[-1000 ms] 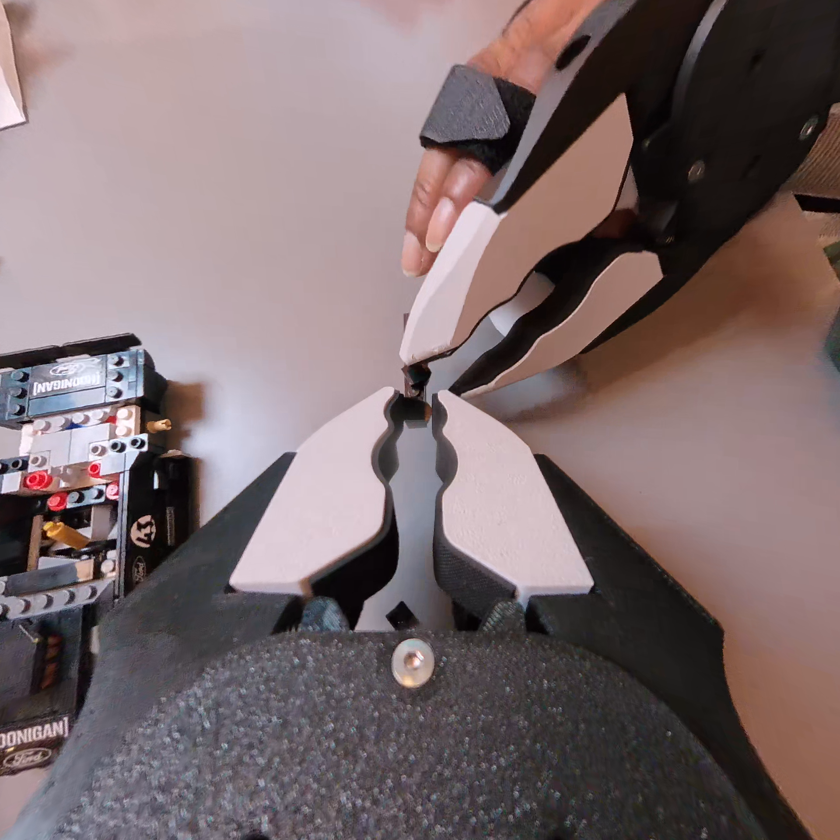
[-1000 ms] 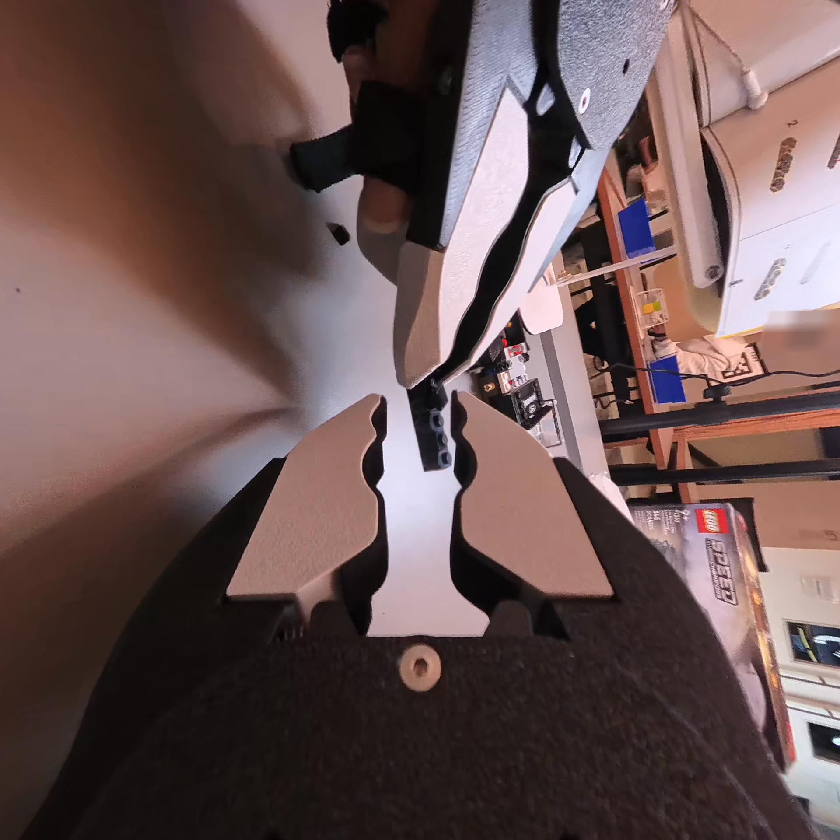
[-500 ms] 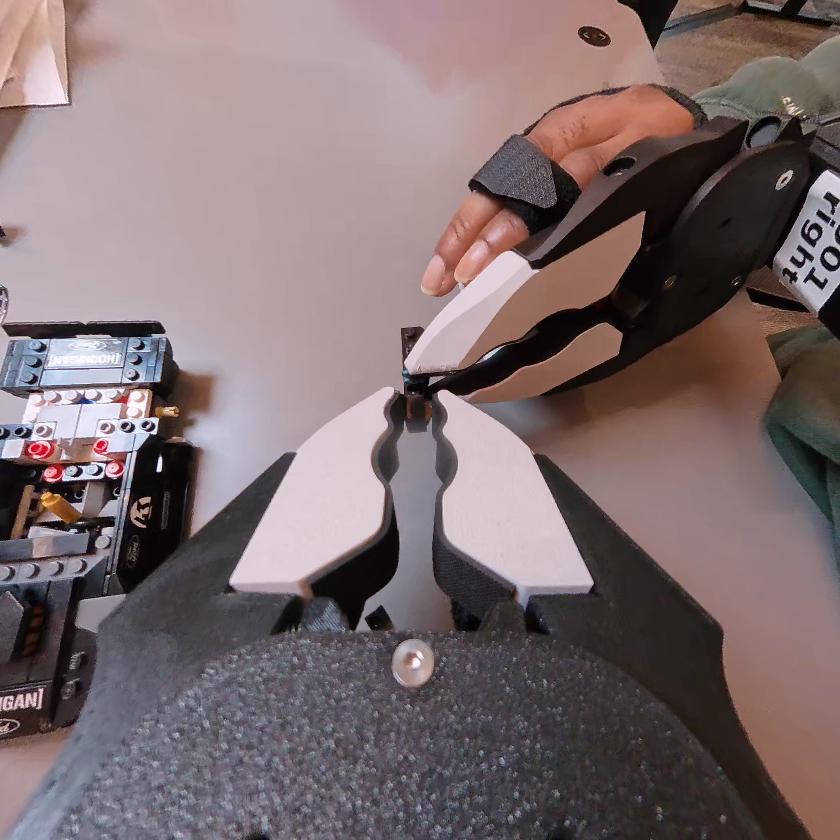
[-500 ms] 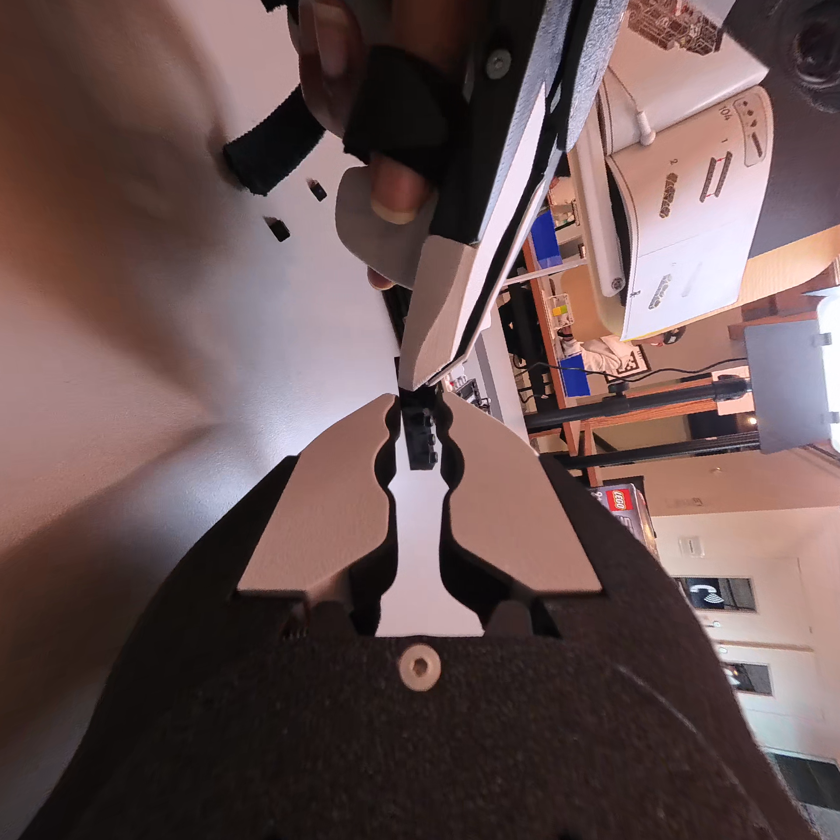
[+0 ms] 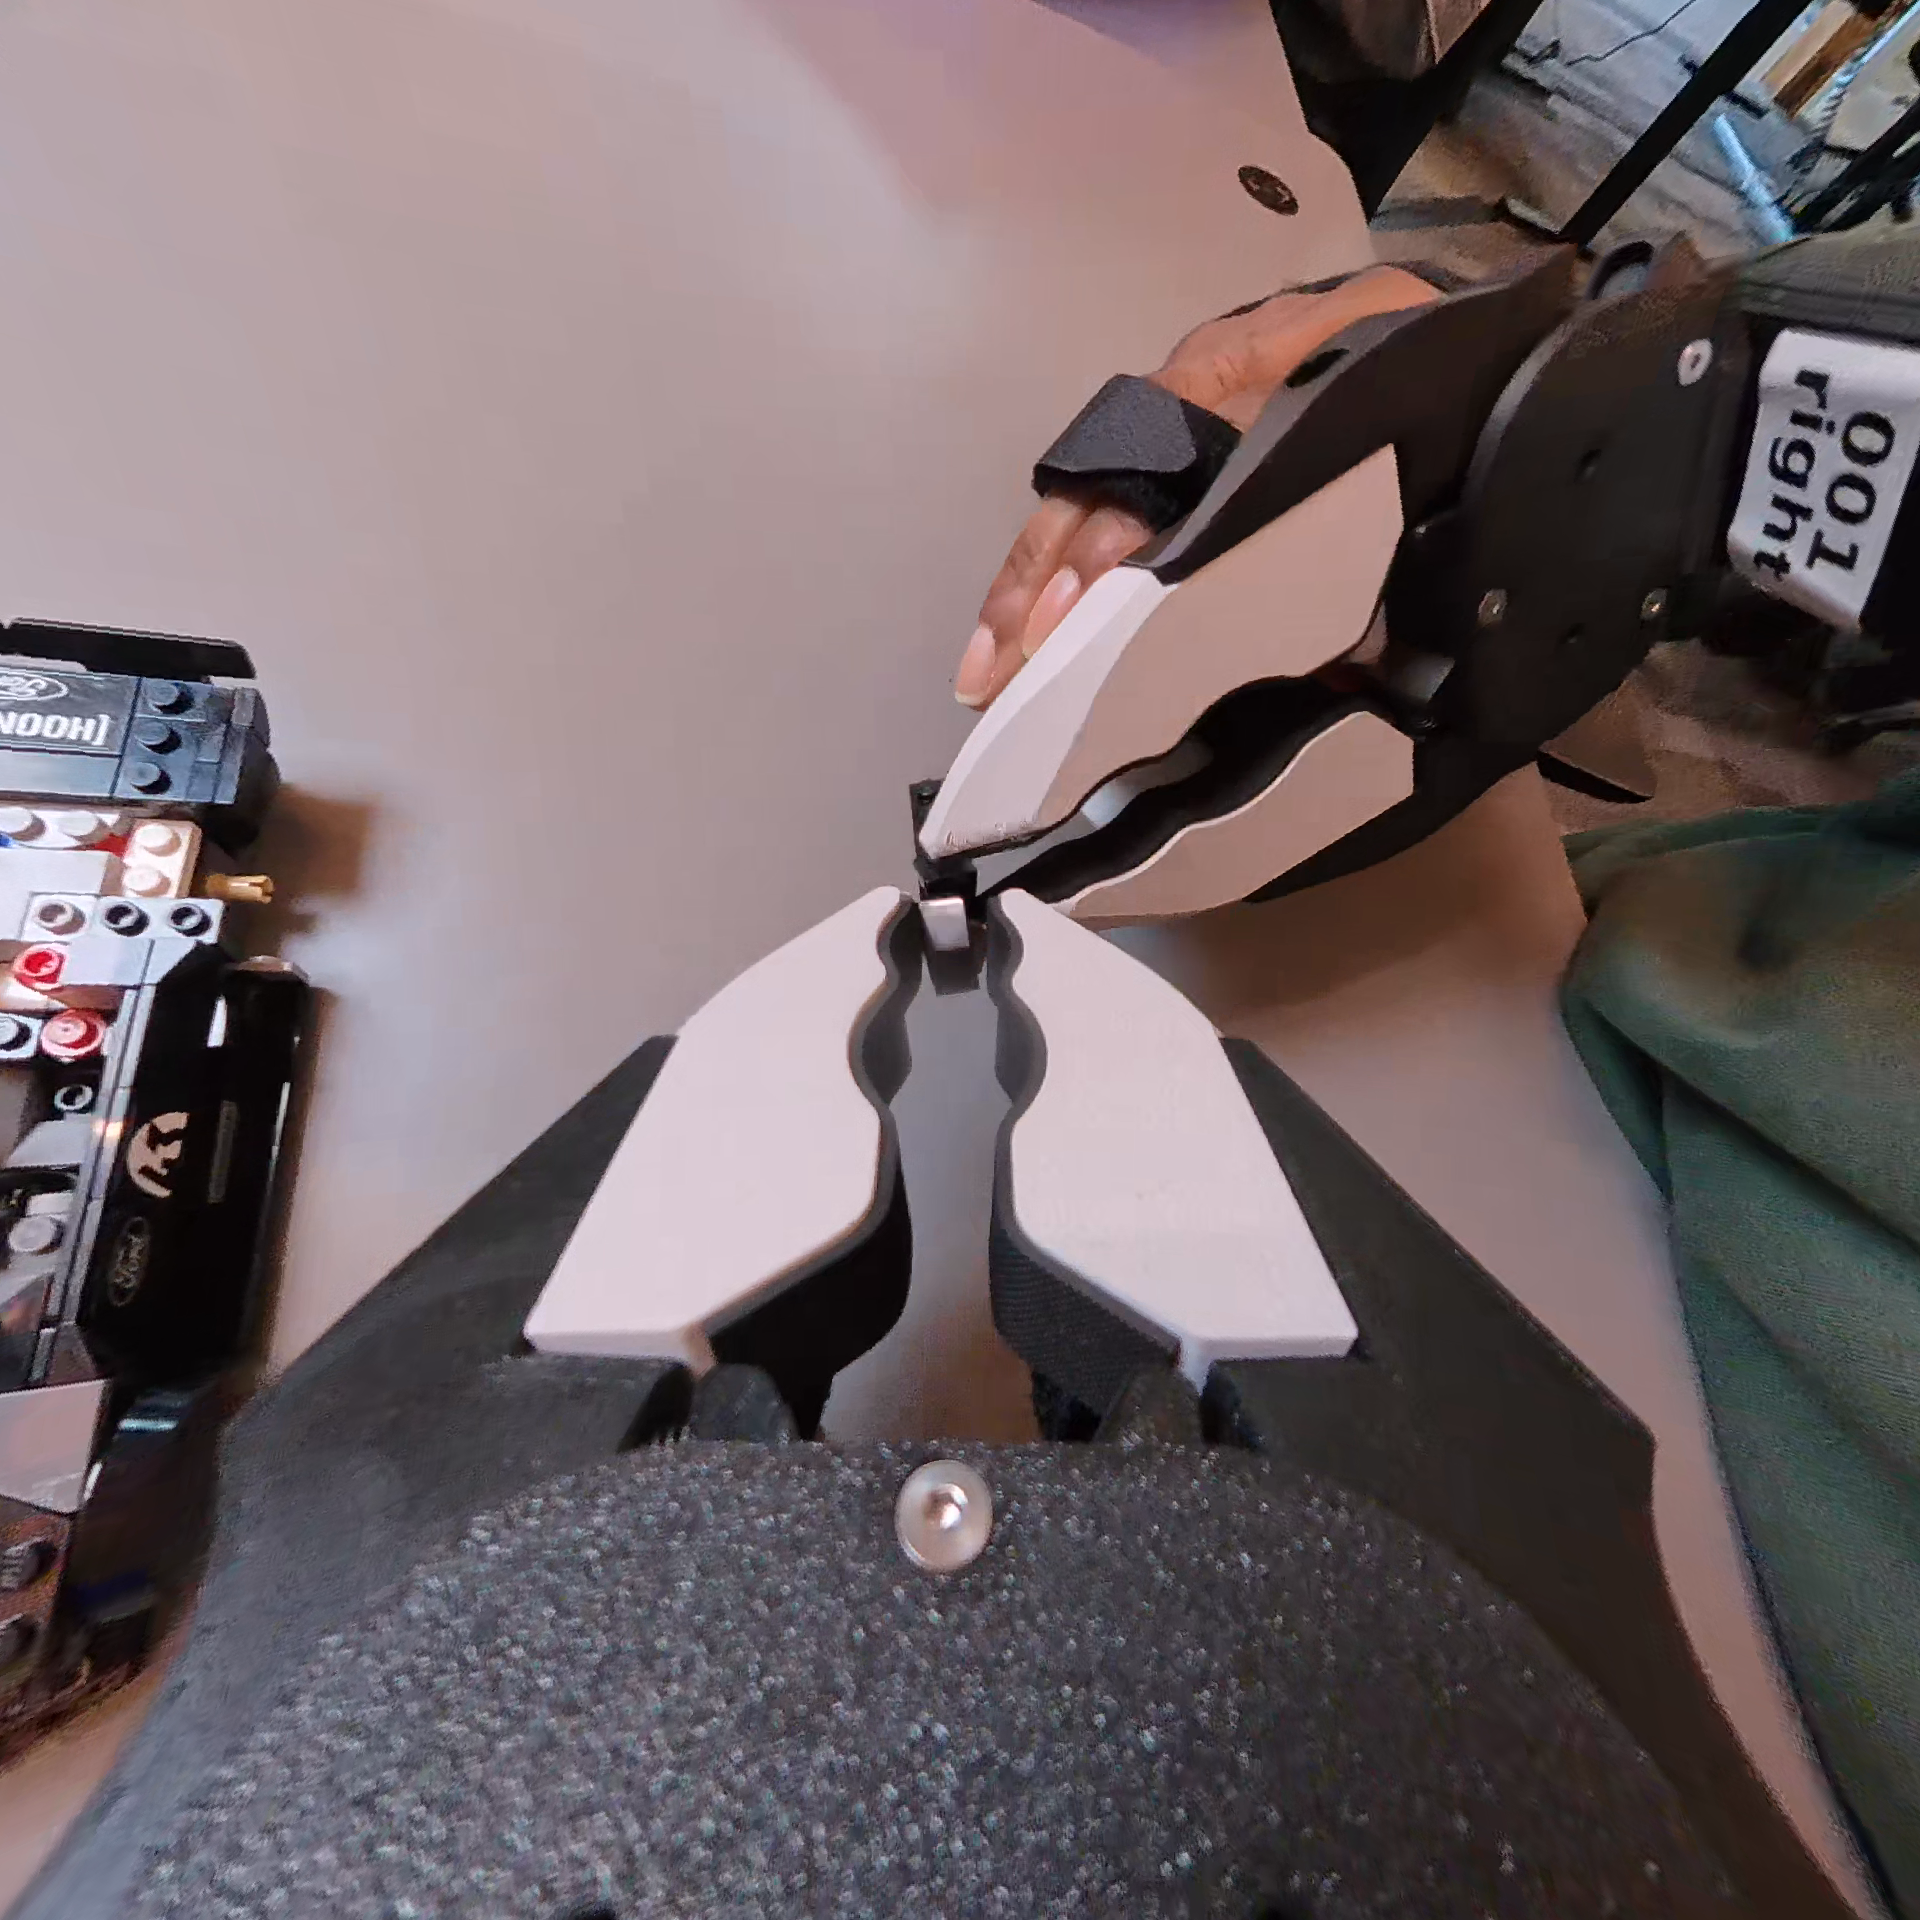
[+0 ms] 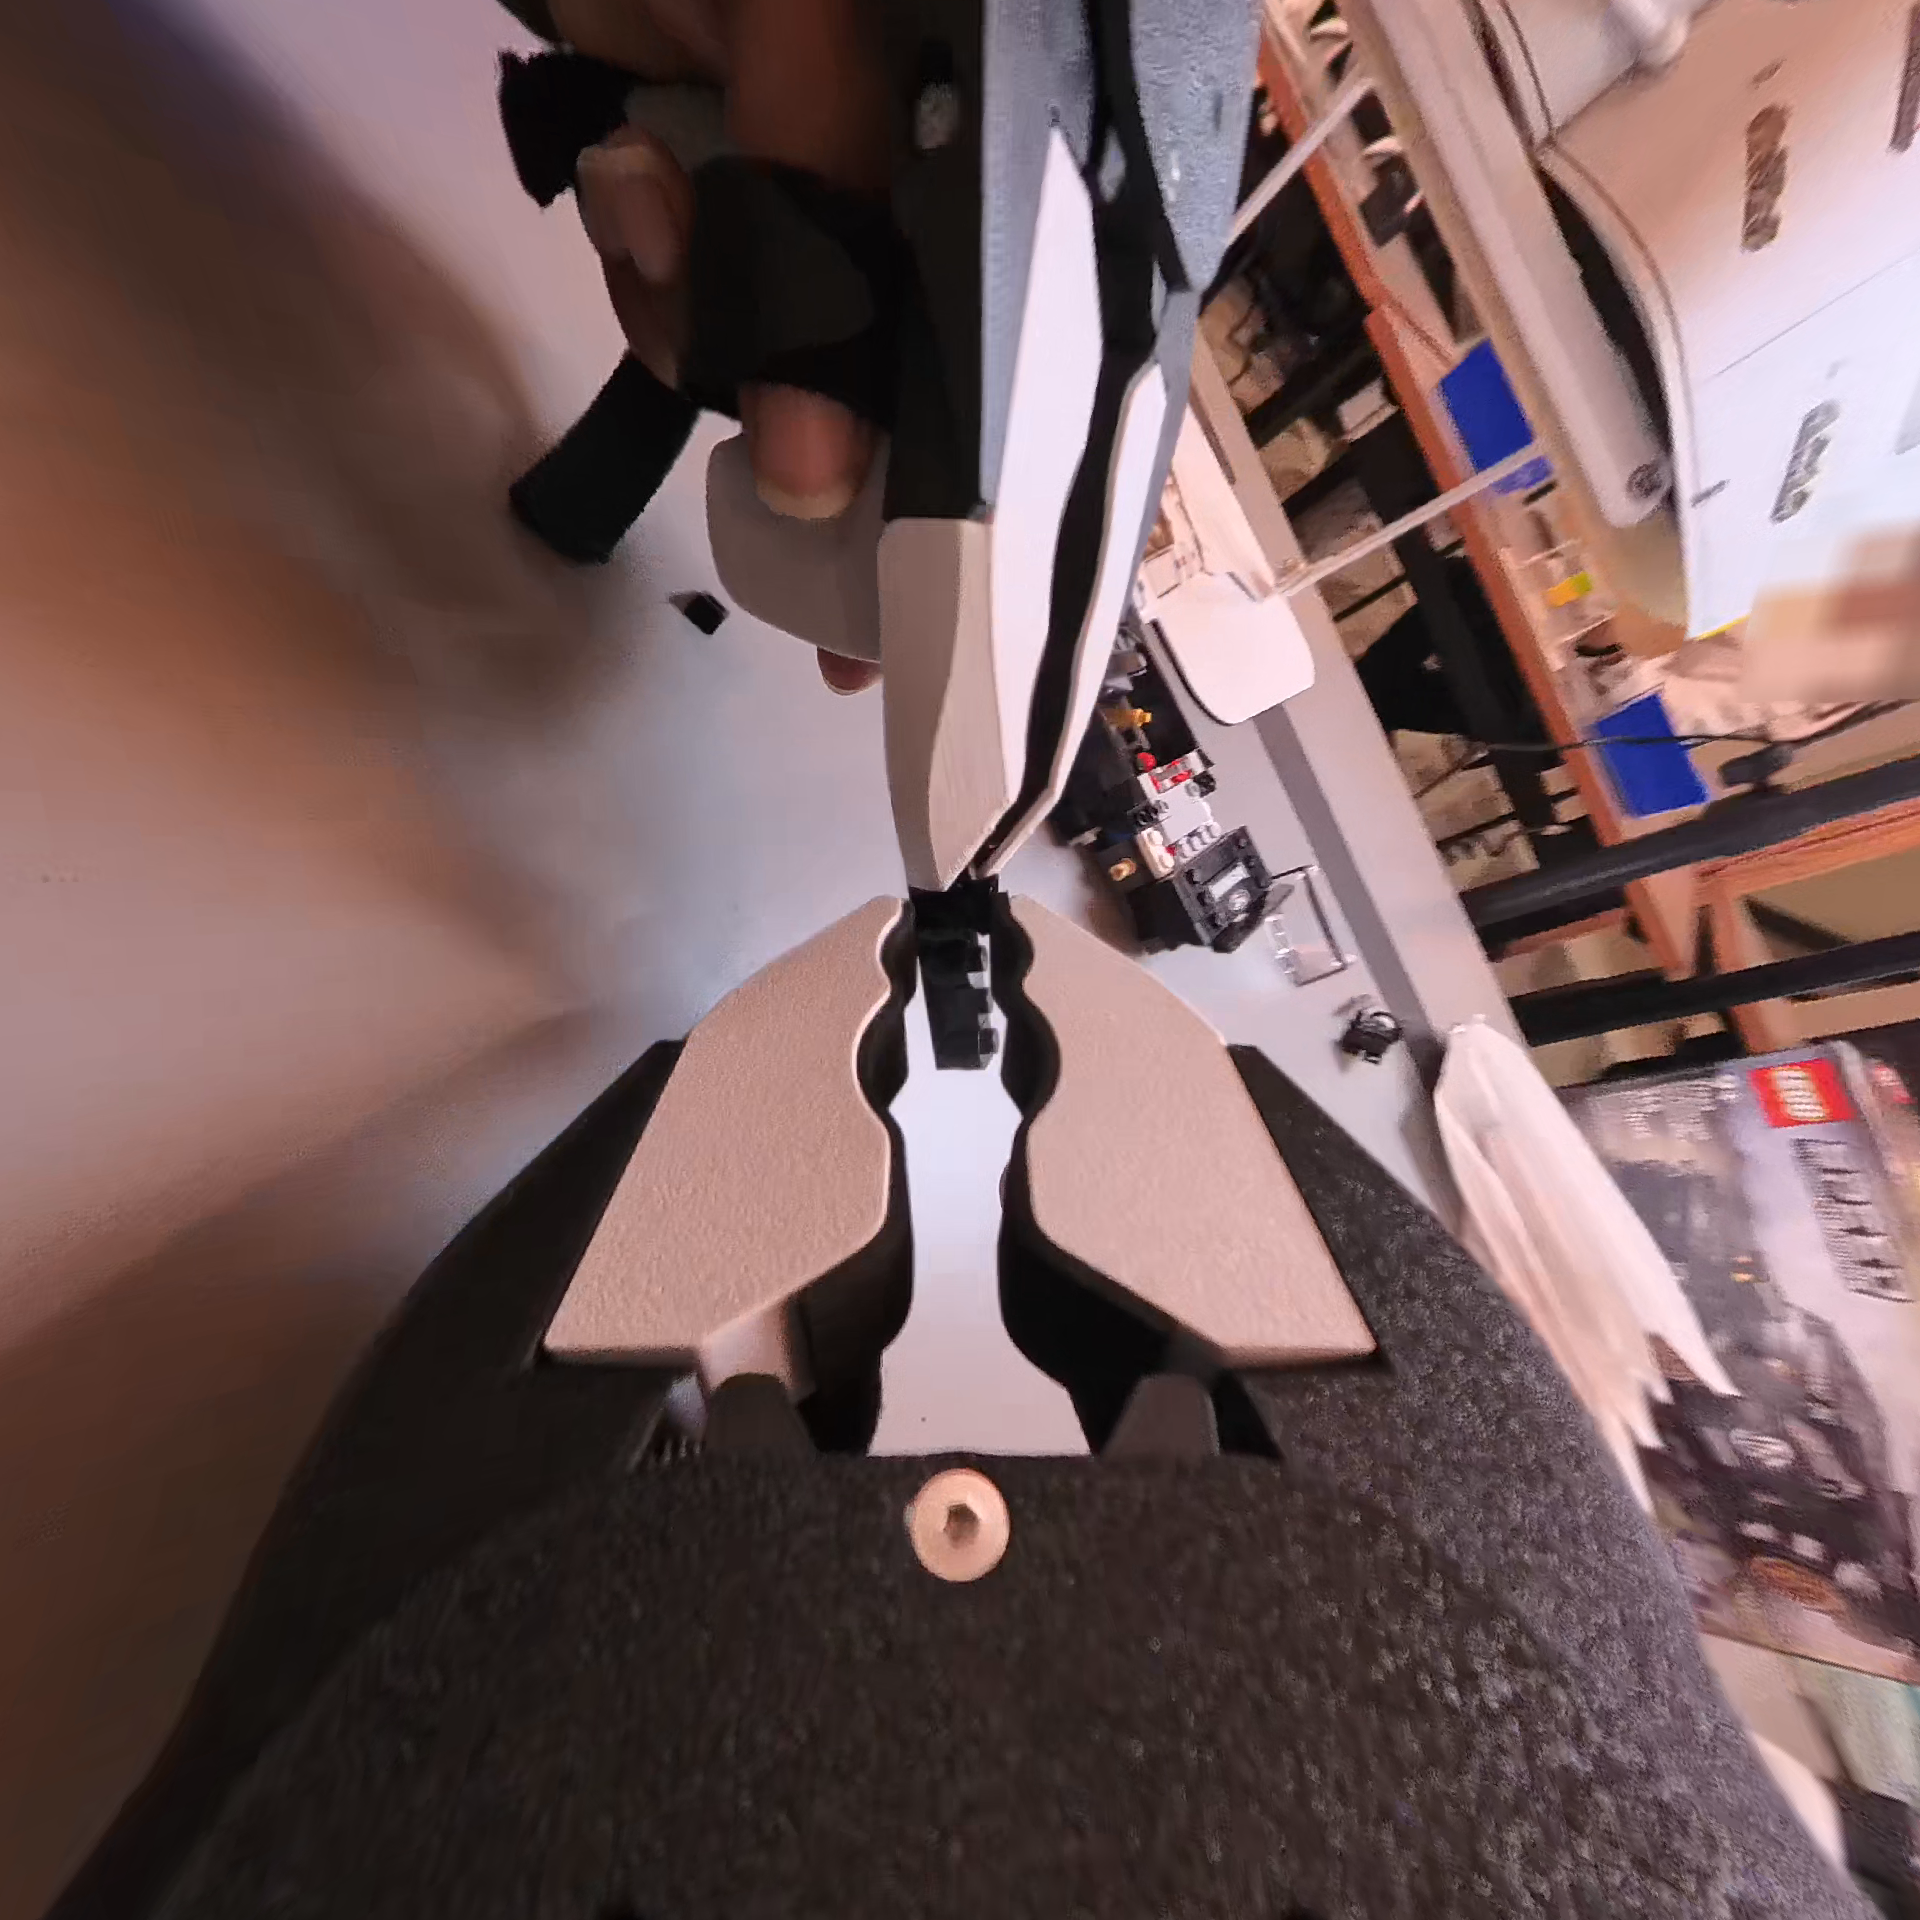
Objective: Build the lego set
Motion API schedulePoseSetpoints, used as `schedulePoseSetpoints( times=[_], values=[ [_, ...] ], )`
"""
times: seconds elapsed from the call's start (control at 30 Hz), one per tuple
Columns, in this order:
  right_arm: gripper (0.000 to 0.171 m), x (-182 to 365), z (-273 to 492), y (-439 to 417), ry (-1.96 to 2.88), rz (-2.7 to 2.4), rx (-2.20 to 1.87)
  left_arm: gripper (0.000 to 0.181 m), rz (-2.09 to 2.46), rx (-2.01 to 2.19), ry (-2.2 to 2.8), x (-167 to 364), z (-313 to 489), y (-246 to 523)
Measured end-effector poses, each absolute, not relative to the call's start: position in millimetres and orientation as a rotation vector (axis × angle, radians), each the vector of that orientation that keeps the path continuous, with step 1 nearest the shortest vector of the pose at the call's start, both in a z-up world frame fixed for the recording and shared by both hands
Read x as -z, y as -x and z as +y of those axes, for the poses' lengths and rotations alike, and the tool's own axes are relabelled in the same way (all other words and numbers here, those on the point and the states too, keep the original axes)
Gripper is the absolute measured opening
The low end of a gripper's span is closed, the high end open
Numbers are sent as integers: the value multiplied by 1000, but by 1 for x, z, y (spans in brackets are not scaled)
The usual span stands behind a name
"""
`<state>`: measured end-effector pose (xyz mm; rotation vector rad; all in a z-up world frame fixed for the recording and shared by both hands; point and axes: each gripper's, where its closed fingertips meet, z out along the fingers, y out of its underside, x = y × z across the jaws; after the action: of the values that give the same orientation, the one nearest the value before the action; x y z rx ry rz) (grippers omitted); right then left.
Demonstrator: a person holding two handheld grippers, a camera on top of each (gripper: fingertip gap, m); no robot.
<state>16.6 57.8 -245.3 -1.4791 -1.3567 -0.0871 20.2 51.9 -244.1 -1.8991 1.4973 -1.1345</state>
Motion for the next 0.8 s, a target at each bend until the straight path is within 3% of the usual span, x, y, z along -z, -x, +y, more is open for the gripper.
schedulePoseSetpoints(
  times=[0.8],
  values=[
    [14,275,55,-10,1581,-1504,-27,9,1490,1194,1969,271,52,-19]
  ],
)
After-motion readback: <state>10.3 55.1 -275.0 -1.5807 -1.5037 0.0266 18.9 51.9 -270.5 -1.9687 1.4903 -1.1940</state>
